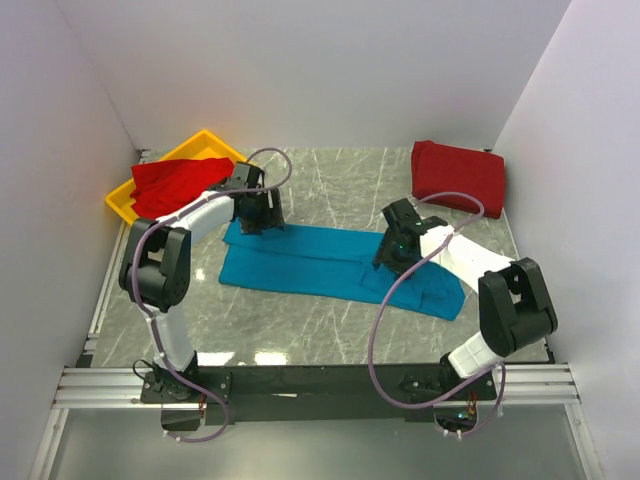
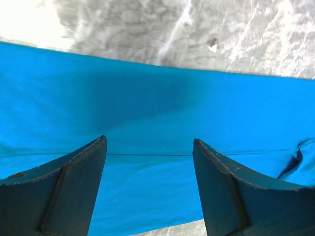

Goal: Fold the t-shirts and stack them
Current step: Fold the tshirt

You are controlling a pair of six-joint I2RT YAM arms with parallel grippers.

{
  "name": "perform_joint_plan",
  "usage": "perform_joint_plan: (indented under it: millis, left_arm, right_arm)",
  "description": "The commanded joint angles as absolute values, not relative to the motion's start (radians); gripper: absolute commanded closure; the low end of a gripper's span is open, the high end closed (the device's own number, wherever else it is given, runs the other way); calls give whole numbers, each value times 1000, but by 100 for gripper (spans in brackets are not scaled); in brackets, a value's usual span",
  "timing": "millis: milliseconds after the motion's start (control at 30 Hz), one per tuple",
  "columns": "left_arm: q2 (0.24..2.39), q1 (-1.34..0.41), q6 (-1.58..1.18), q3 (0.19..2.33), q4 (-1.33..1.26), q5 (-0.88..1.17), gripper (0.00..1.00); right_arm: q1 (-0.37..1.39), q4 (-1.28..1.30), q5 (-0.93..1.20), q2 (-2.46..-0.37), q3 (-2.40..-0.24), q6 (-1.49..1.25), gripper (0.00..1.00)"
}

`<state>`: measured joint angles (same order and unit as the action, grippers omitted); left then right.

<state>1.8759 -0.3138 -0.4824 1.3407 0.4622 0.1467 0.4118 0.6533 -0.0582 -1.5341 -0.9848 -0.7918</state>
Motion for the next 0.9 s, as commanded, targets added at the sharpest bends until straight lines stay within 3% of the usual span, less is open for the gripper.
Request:
perform_joint_plan:
  millis: [0,867]
  left_arm:
    - [1901,-321,-468,1351,426,187,24]
    - [1804,-314,-566,1046,543,34,27]
  right_arm:
    - [345,609,-48,-1540,-942,-785,38]
    - [284,649,-35,-1904,-1210,-620,42]
